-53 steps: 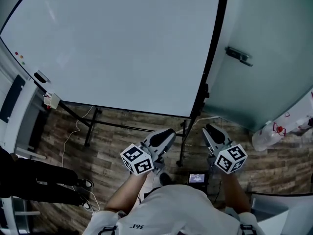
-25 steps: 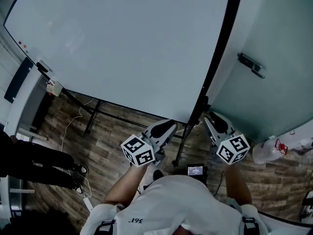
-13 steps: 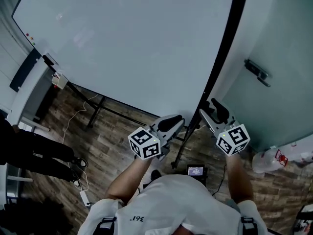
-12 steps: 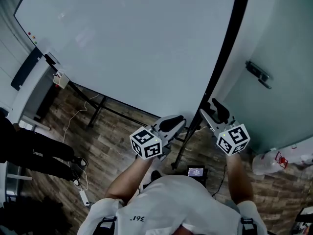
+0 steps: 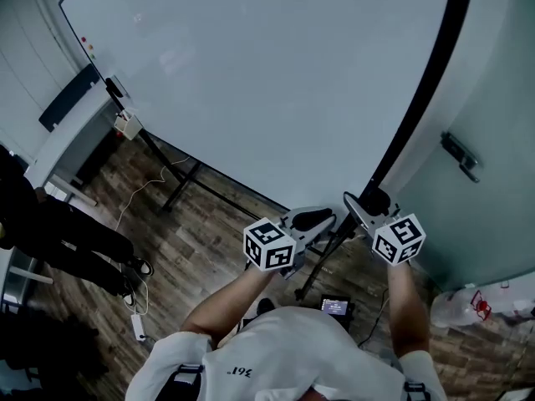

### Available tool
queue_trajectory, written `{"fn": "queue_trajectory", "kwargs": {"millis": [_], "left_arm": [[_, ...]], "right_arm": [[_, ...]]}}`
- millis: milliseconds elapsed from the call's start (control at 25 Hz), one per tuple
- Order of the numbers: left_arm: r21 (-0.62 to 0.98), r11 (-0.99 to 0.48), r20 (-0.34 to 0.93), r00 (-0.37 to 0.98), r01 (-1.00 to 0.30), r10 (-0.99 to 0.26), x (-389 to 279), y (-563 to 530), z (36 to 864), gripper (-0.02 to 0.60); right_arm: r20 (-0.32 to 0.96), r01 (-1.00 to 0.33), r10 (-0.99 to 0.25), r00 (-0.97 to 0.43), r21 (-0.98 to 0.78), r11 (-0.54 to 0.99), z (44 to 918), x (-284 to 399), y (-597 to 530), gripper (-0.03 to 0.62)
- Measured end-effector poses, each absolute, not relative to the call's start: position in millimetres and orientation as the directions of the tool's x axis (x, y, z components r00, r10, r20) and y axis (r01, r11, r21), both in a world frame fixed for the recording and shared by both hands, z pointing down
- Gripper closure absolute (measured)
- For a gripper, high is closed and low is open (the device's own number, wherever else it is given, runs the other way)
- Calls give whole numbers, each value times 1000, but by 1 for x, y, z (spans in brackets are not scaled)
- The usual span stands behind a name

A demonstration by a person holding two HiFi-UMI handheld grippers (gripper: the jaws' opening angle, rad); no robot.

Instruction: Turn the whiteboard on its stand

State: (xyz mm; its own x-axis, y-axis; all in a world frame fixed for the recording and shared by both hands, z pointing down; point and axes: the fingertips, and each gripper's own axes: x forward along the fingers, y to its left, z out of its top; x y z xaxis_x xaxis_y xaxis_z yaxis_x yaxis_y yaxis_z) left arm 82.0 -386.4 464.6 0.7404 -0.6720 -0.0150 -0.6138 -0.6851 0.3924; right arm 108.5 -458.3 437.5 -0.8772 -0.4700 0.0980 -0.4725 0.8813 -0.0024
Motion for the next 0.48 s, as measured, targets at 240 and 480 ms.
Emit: {"fn": "queue_trajectory", "kwargs": {"millis": [240,480], "left_arm": [[402,-666,-15,723,-629,-691,67,-379,465,529],[418,-640,-11,701,-645,-713,51,-373,469,529]], "right_arm": [[134,-432,-436,-890,57,900,440,94,-451,396],[157,-408,-411,-898,51,912,441,91,-446,410]]}}
